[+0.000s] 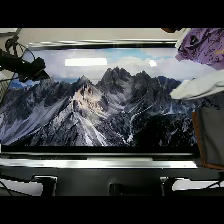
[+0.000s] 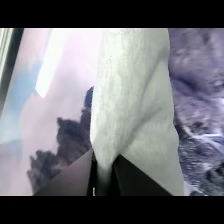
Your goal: Fold the clothes and pants, and hang the long-sleeved shirts on hangers.
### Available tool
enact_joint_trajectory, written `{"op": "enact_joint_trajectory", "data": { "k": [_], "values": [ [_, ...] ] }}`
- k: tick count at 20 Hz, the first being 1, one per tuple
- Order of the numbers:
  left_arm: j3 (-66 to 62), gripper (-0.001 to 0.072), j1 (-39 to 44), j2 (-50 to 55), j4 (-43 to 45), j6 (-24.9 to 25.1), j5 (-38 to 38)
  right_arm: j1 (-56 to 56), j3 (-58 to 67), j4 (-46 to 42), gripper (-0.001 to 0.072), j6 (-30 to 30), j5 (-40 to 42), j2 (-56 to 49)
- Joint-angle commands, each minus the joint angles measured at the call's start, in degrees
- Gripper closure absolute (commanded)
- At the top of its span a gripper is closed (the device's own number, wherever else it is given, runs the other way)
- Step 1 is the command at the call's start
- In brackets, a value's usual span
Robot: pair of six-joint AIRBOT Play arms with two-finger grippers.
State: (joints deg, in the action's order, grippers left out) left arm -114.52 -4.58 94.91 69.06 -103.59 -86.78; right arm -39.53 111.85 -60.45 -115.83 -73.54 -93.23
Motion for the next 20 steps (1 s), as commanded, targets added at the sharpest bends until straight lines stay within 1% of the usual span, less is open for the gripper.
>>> {"op": "enact_joint_trajectory", "data": {
  "k": [1, 6, 10, 13, 16, 18, 20],
  "values": [
    [0.0, 0.0686, 0.1, 0.0, 0.0, -0.2, -0.9, -1.4, 0.3, -10.0, 0.0673, -6.8, -2.8, 2.8],
    [0.0, 0.0685, 0.1, 0.0, 0.0, -0.1, -3.0, -1.3, 0.3, -22.5, 0.0673, -11.9, -6.0, 5.2],
    [0.0, 0.0686, 0.2, 0.0, 0.0, -0.1, -3.8, -1.3, 0.3, -31.8, 0.0672, -12.6, -8.7, 6.3],
    [0.0, 0.0686, 0.1, 0.0, 0.0, -0.1, -3.9, -1.4, 0.3, -37.3, 0.0672, -12.5, -12.7, 6.3],
    [0.0, 0.0686, 0.1, 0.0, 0.0, 0.1, -3.9, -1.3, -1.0, -40.6, 0.0672, -11.3, -17.0, 6.3],
    [0.0, 0.0686, 0.1, 0.0, 0.0, 0.4, -3.9, -1.3, -4.0, -43.8, 0.067, -9.6, -20.1, 6.4],
    [0.0, 0.0686, 0.1, 0.0, 0.0, 1.7, -3.9, -1.3, -9.5, -46.5, 0.067, -8.7, -21.0, 7.6]
  ]
}}
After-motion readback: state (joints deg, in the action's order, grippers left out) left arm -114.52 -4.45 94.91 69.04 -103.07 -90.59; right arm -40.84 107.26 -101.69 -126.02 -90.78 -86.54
